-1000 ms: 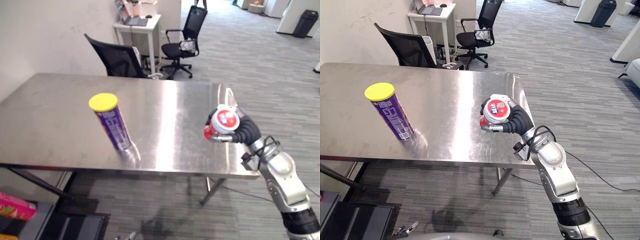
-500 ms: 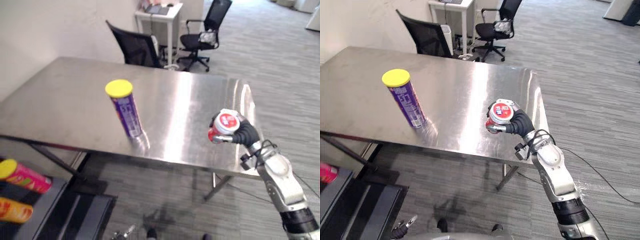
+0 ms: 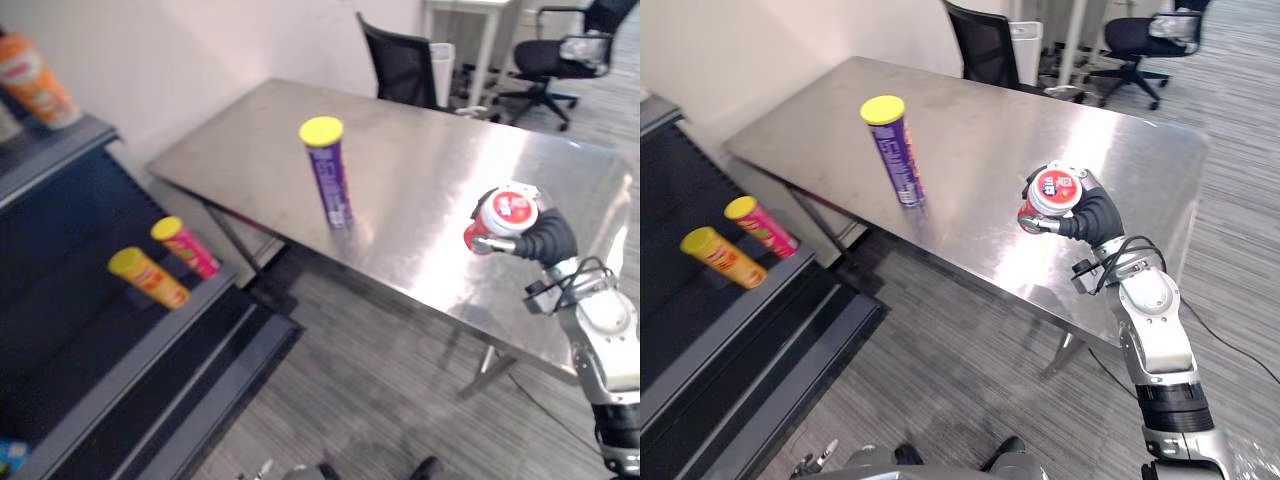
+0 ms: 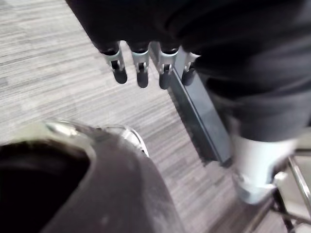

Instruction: Put the gum and the chips on the shelf.

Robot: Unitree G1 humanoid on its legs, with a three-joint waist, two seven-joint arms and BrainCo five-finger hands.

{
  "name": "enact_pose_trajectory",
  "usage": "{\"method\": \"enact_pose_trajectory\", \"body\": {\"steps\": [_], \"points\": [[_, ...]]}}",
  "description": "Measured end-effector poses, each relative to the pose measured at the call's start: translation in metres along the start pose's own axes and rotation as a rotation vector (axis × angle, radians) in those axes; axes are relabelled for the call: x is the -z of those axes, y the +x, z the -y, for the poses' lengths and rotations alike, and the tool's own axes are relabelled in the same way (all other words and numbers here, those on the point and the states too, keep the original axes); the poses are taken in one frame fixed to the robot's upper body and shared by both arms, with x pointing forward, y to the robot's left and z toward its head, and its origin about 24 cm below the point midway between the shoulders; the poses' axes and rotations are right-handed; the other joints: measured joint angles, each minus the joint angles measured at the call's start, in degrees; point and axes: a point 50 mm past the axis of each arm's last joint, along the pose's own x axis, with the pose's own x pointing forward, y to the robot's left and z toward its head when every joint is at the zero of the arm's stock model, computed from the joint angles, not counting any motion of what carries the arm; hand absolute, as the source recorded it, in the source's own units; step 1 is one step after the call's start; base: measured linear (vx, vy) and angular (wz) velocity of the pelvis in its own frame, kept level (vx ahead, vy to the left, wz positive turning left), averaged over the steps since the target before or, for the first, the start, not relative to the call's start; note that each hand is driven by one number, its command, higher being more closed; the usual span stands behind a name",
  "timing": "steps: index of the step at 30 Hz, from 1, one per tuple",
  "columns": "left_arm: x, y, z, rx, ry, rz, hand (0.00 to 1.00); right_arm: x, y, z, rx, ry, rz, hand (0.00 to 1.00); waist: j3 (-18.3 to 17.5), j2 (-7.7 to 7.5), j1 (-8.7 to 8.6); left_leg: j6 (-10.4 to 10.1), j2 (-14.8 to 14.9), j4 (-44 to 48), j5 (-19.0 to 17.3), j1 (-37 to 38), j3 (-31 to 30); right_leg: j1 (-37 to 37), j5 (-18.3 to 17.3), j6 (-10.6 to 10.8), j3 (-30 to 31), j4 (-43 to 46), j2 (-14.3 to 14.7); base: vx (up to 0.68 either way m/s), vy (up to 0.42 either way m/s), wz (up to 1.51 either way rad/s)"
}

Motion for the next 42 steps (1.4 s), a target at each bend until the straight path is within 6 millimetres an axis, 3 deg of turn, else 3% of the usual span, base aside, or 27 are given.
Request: {"method": "enact_pose_trajectory", "body": {"steps": [3,6,9,12,13,17,19,24,29,33,35,36,37,38,39,40,42], "points": [[0.006,-0.002,-0.001,0.011,0.004,-0.018,0.0,0.004,-0.007,0.001,0.028,0.004,-0.025,1.0,-0.9,0.6,-0.17,-2.3,-0.7,-6.3,0.1,3.6,-1.0,-2.1,0.5,-0.4,-4.9,1.0,0.0,-0.22,0.125,0.85],[0.01,-0.003,0.0,0.011,0.009,-0.027,0.0,0.007,-0.012,0.005,0.108,0.014,-0.034,1.0,-1.6,1.74,-0.57,-4.4,-3.5,-17.4,0.6,5.6,-1.5,-4.7,0.5,-1.2,-8.9,6.6,-2.6,-0.15,0.271,0.67],[0.007,-0.002,-0.007,-0.001,0.036,-0.008,0.0,0.014,-0.013,-0.001,0.178,0.07,-0.038,1.0,-1.8,0.04,-1.2,-5.7,-6.7,-21.2,-0.3,5.7,-2.2,-5.1,1.0,-1.0,-11.0,11.6,-7.5,-0.15,0.275,0.66],[0.004,-0.001,-0.012,-0.011,0.084,0.007,0.0,0.021,-0.015,-0.006,0.192,0.078,-0.055,1.0,-1.9,-1.0,-0.81,-4.6,-8.9,-23.2,-1.1,5.1,-3.5,-5.6,4.2,-0.8,-10.5,12.2,-9.5,-0.16,0.203,0.41],[0.003,-0.001,-0.015,-0.024,0.088,0.006,0.0,0.026,-0.018,-0.009,0.183,0.08,-0.081,1.0,-1.7,-1.86,0.16,-3.9,-10.0,-23.3,-1.6,5.0,-3.5,-5.9,5.9,-0.8,-9.1,11.9,-10.3,-0.12,0.135,0.05],[0.01,-0.004,-0.022,-0.046,0.087,-0.015,0.0,0.034,-0.028,-0.015,0.162,0.075,-0.133,1.0,-1.6,-1.99,1.06,-3.0,-11.0,-23.3,-3.2,4.8,-4.3,-5.9,9.9,0.8,-4.0,10.5,-10.7,-0.12,0.109,0.06],[0.01,-0.005,-0.026,-0.059,0.071,-0.016,0.0,0.036,-0.03,-0.02,0.119,0.083,-0.144,1.0,-1.5,-2.31,1.39,-2.2,-11.2,-22.2,-4.0,4.1,-4.6,-5.9,10.5,1.6,-1.2,9.0,-10.3,-0.02,0.021,0.08],[0.01,-0.005,-0.03,-0.079,0.035,-0.013,0.0,0.039,-0.026,-0.039,0.004,0.113,-0.147,1.0,-1.0,-2.12,2.13,-2.8,-9.9,-19.5,-4.6,2.4,-4.6,-6.0,10.5,1.6,0.7,7.1,-8.7,0.08,-0.043,0.02],[0.012,-0.006,-0.027,-0.069,0.016,-0.014,0.0,0.032,-0.008,-0.054,-0.091,0.135,-0.091,1.0,0.1,-1.91,2.92,-2.9,-8.4,-17.2,-4.7,1.3,-5.0,-6.0,10.5,1.6,1.0,7.1,-7.8,0.08,-0.043,0.04],[0.012,-0.006,-0.021,-0.068,-0.035,-0.01,0.0,0.028,0.005,-0.071,-0.191,0.159,-0.053,1.0,0.6,-2.68,5.13,-2.4,-8.9,-16.3,-5.0,1.2,-6.3,-5.7,10.5,1.6,1.1,9.1,-9.5,0.06,0.0,0.17],[0.013,-0.006,-0.022,-0.083,-0.038,-0.013,0.0,0.029,0.005,-0.08,-0.232,0.18,-0.055,1.0,0.8,-3.01,5.17,-1.7,-9.5,-16.0,-5.4,1.3,-8.1,-5.6,10.5,1.6,2.0,12.6,-11.6,0.04,0.031,0.54],[0.012,-0.007,-0.024,-0.09,-0.038,-0.009,0.0,0.032,0.004,-0.085,-0.238,0.203,-0.061,1.0,1.0,-3.4,5.11,-1.2,-10.5,-15.7,-5.7,1.4,-10.6,-5.8,10.6,1.3,6.7,15.5,-12.9,0.06,0.082,0.99],[0.011,-0.007,-0.025,-0.094,-0.032,0.0,0.0,0.036,-0.001,-0.087,-0.233,0.219,-0.082,1.0,1.2,-3.46,4.54,-0.3,-11.1,-14.9,-6.3,1.3,-14.4,-7.2,12.2,-0.9,14.6,20.5,-14.1,0.06,0.08,1.15],[0.009,-0.007,-0.025,-0.098,-0.029,0.007,0.0,0.038,-0.005,-0.087,-0.228,0.223,-0.098,1.0,1.4,-3.32,4.35,0.1,-11.0,-14.2,-6.6,1.2,-16.3,-8.6,12.5,-1.7,19.2,23.3,-13.9,0.08,0.033,1.61],[0.004,-0.005,-0.023,-0.101,-0.007,0.016,0.0,0.044,-0.013,-0.09,-0.218,0.239,-0.13,1.0,1.8,-2.82,3.51,1.1,-10.0,-12.6,-7.7,-0.3,-21.0,-10.3,6.1,1.7,28.0,25.3,-10.4,0.07,-0.096,1.77],[-0.002,-0.003,-0.025,-0.112,0.012,0.022,0.0,0.046,-0.016,-0.095,-0.225,0.249,-0.143,1.0,2.1,-3.27,3.12,1.3,-10.1,-11.3,-8.0,-1.8,-25.0,-11.4,1.1,2.1,34.4,24.8,-6.2,0.06,-0.11,1.89],[-0.005,-0.002,-0.031,-0.133,0.03,0.015,0.0,0.046,-0.016,-0.099,-0.234,0.256,-0.147,1.0,2.6,-3.89,3.16,1.1,-10.8,-9.8,-8.3,-2.6,-27.6,-12.1,0.2,1.9,38.5,22.2,-2.6,0.05,-0.079,1.25]]}}
